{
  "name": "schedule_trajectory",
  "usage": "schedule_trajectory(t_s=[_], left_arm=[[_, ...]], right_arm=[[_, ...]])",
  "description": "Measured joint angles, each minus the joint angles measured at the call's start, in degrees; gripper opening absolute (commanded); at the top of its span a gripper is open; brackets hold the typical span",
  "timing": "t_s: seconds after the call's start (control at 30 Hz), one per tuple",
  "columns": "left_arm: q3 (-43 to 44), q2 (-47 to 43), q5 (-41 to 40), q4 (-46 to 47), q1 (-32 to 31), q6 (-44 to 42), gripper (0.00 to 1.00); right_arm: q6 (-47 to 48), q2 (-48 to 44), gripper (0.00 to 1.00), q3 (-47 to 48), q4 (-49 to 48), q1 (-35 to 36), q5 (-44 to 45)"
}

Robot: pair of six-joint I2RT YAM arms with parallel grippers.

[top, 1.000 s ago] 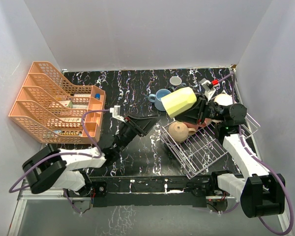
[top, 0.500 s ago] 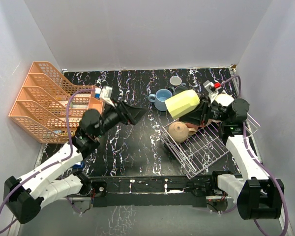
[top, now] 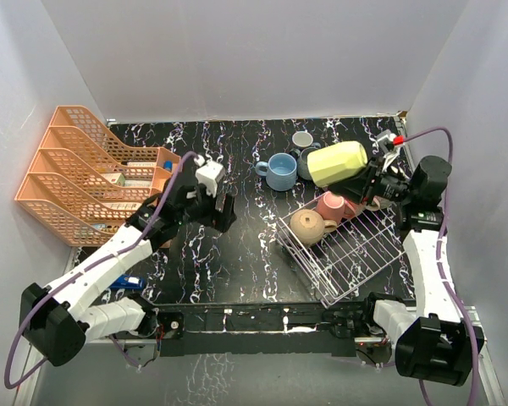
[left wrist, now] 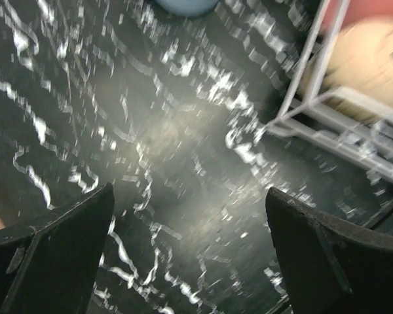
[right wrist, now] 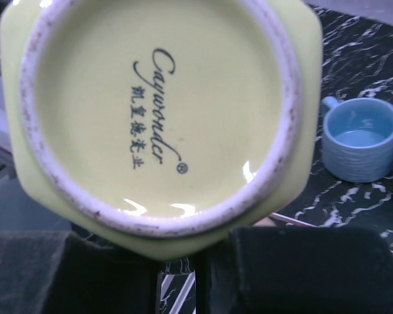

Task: Load the cups into the dish rack
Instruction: Turn the cup upside down in the dish rack.

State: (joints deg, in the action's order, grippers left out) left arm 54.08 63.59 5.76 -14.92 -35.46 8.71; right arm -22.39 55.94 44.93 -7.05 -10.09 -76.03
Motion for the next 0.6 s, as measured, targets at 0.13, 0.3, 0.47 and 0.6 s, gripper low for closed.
schedule_trajectory(t_s=[0.13, 0.3, 0.47, 0.6], left_arm=[[-9.2, -1.2, -2.9, 1.0, 0.2, -3.4, 0.97], [-11.1, -2.3, -4.8, 1.0, 0.2, -5.1, 0.97], [-11.1, -6.2, -7.1, 2.5, 0.2, -6.3, 0.97], [-12.0, -8.1, -8.7, 3.3, 0.2, -6.9, 0.97]], right_arm=[[9.0, 0.0, 0.08, 5.4, 10.7, -2.1, 4.7], [18.8, 0.0, 0.08, 10.3, 19.3, -4.1, 10.9], [27.6, 0.3, 0.08, 12.1, 27.9, -6.4, 17.6], [33.1, 0.4, 0.08, 13.2, 34.3, -7.7, 21.7]])
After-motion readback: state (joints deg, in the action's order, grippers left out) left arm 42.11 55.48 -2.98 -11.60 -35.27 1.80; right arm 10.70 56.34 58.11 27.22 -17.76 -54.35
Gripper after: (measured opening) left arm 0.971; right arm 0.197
